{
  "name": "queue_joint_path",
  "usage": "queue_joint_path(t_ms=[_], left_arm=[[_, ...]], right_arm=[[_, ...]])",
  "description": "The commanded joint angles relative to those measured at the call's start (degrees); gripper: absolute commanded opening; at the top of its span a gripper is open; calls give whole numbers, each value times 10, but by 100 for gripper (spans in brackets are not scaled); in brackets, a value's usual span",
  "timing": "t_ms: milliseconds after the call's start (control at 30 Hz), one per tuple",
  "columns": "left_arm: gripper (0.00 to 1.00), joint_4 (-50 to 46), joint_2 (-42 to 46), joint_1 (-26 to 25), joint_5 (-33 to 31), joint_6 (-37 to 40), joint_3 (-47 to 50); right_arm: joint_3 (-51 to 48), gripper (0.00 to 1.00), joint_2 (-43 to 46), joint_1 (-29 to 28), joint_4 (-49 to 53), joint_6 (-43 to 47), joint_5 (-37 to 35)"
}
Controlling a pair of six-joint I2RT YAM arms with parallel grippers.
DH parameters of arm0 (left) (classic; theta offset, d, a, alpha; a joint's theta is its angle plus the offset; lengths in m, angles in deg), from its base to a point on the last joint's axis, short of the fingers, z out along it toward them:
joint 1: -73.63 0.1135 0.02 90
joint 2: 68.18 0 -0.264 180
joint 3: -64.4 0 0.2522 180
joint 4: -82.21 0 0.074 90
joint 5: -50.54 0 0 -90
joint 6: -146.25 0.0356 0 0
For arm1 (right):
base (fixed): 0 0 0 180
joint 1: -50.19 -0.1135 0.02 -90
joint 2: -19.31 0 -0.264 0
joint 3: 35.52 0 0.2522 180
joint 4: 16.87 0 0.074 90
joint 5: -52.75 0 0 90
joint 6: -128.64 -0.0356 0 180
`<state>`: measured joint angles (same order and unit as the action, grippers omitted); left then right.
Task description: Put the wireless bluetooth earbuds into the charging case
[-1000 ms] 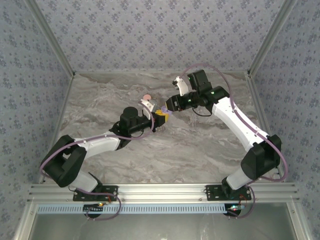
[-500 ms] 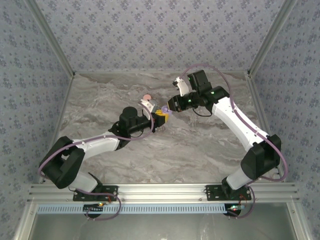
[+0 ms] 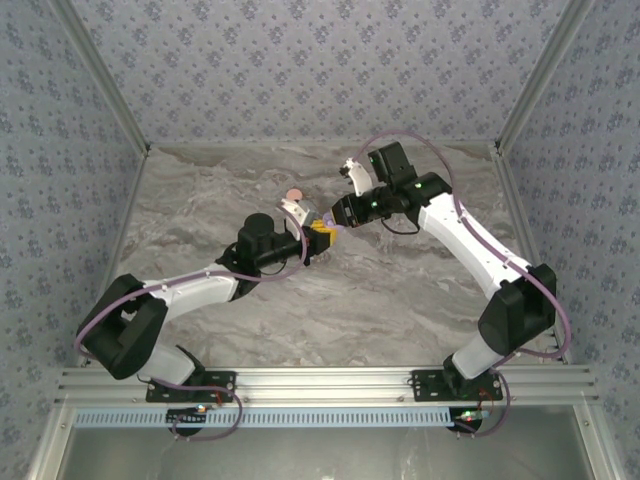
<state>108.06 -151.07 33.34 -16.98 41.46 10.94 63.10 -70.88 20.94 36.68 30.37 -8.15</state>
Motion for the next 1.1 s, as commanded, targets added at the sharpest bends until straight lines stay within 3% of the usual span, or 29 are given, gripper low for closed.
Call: queue_joint_path(t_ms=[0, 233, 467, 733, 1067], left_arm=[[12, 15, 22, -5, 10, 12, -18], [12, -8, 19, -5, 6, 18, -25], [12, -11, 18, -5, 7, 26, -29], [12, 6, 28, -5, 58, 33, -38], [12, 15, 30, -5, 85, 22, -56]], right_arm=[[22, 18, -4, -6, 26, 12, -2], [0, 21, 23, 9, -13, -4, 9], [-50, 22, 58, 64, -82, -47, 66], [-96, 22, 59, 120, -114, -75, 121], [-113, 20, 34, 132, -123, -66, 186]])
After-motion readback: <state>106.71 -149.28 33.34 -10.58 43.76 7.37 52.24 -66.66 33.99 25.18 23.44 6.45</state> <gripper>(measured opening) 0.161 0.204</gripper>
